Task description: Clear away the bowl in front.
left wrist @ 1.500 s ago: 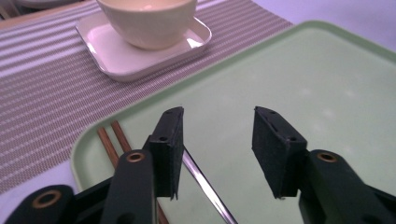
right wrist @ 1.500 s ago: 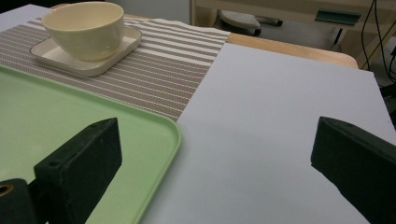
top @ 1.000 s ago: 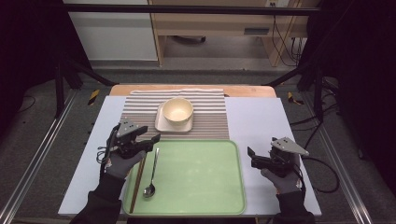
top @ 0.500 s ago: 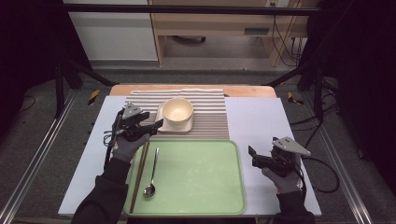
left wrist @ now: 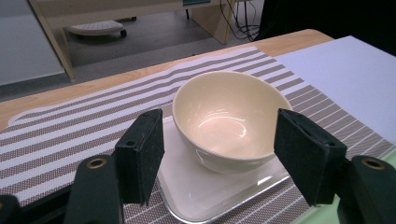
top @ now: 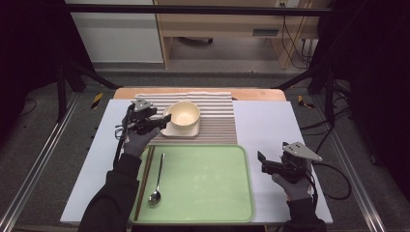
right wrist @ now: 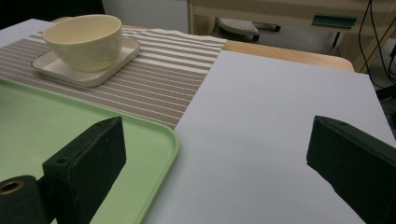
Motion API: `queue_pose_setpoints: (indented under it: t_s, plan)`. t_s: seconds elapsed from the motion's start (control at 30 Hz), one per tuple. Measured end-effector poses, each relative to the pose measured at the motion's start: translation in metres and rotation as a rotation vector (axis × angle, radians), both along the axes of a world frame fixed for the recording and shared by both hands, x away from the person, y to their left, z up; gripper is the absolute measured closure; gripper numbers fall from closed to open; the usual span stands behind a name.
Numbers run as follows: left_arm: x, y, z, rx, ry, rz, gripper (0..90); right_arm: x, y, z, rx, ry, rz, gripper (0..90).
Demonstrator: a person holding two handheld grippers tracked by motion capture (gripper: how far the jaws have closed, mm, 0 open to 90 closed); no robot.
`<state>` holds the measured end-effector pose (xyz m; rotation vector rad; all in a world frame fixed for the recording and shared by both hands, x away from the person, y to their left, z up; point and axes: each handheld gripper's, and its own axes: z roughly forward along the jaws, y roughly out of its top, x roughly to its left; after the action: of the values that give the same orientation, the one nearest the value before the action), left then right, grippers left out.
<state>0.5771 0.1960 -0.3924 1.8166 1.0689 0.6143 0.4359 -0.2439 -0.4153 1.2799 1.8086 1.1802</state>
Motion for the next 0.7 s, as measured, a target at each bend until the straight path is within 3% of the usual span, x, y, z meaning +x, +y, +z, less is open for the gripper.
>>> queue_pose_setpoints:
  t_s: [0.3, 0.7]
  plan:
    - [0.022, -0.007, -0.01, 0.032, 0.006, 0.019, 33.7, 0.002, -0.001, -0.002, -0.008, 0.006, 0.001, 4.9]
    - [0.049, -0.013, -0.031, 0.055, 0.055, 0.067, 36.7, 0.002, -0.002, -0.003, -0.004, 0.011, 0.002, 5.0]
